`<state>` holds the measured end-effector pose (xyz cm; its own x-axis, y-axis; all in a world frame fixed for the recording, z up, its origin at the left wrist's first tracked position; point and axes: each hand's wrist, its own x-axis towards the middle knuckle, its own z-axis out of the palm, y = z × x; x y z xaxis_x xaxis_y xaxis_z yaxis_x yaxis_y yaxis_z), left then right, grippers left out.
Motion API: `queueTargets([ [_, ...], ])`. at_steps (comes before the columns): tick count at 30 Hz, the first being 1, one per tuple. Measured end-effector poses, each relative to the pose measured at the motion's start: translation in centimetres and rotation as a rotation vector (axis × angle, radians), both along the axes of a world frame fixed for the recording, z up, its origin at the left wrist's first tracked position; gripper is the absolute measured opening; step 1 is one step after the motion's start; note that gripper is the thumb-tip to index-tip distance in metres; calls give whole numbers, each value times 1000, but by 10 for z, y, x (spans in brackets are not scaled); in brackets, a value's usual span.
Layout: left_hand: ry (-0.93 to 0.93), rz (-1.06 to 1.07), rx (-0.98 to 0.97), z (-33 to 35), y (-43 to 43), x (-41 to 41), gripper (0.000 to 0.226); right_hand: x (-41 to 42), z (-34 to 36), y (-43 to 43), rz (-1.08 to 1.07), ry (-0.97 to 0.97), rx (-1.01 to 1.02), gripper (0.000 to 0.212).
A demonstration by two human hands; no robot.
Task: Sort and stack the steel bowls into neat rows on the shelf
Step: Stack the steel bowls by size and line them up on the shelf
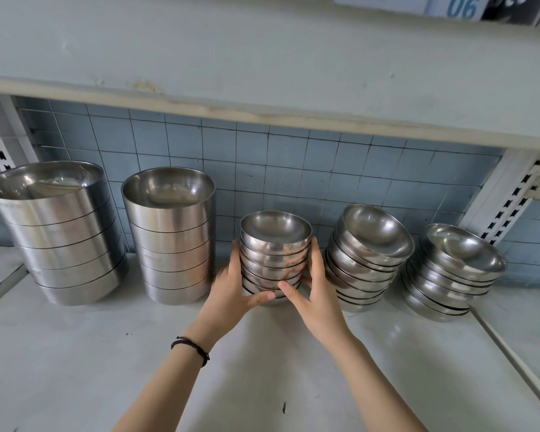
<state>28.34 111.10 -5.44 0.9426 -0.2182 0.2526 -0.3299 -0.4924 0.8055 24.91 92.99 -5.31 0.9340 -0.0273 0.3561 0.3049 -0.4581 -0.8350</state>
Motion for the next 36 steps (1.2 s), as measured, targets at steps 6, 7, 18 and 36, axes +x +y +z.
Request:
queueTargets([
  [6,58,137,287,-9,8,-23,108,-9,-3,-7,-5,61,-105,89],
  [7,47,170,372,-9,10,-28,101,-11,-5,-9,-9,85,-137,88],
  [18,-211,178,1043,3,6,-94,56,-62,-3,-59,-1,150,-794,51],
  [36,-312,127,867,21,-148,-134,62,-134,28,-205,-49,209,-858,59],
])
